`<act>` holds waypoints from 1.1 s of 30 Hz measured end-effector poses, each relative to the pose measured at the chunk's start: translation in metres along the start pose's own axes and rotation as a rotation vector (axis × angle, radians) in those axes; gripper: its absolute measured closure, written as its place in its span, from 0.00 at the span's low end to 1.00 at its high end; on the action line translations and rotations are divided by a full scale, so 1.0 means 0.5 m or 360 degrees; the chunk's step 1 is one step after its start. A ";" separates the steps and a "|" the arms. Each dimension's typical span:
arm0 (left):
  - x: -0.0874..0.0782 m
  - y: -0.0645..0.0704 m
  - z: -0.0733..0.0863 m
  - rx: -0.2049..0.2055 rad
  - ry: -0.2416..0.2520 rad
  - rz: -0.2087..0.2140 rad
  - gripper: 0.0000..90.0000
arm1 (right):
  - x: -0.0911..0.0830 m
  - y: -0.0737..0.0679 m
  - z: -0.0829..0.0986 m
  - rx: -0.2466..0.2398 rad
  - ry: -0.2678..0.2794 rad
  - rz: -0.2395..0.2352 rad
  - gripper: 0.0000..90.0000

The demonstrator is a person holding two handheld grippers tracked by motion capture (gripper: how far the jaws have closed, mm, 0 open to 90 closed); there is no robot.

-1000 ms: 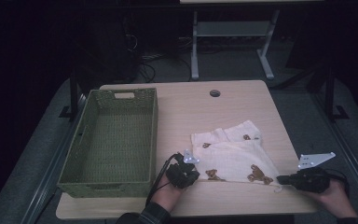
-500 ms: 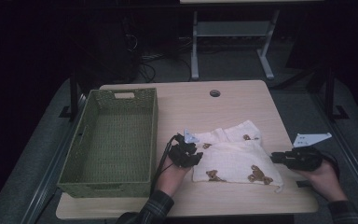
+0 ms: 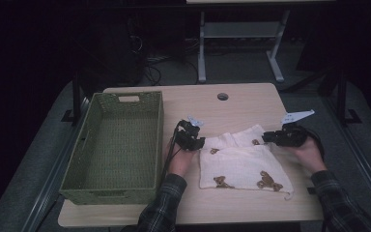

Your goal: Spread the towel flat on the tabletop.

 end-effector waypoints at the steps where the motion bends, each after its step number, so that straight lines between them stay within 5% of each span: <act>1: 0.006 -0.002 0.000 0.0001 -0.0009 0.0007 0.72 | 0.004 0.007 -0.005 0.0007 -0.0004 0.0006 0.83; 12: 0.044 -0.017 0.008 -0.0042 -0.0064 0.0013 0.69 | 0.066 0.119 -0.032 0.0080 -0.0069 0.0085 0.71; 20: 0.061 -0.013 0.014 -0.0062 -0.0093 0.0026 0.83 | 0.091 0.124 -0.023 0.0108 -0.0097 0.0046 0.76; 23: 0.062 -0.015 0.012 -0.0066 -0.0092 0.0021 0.95 | 0.094 0.124 -0.024 0.0086 -0.0098 0.0056 0.95; 33: 0.051 -0.051 -0.046 -0.0138 0.0026 -0.0068 0.96 | 0.057 0.130 -0.056 0.0062 0.0028 0.0108 0.99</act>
Point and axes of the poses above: each handheld gripper's, and its own axes: x roughly forward along the jaws, z roughly out of its underside, y roughly to its right, the point moved 7 cm from there along x, roughly forward along the jaws, and after that the axes turned 3 degrees about -z, right-handed, at the moved point
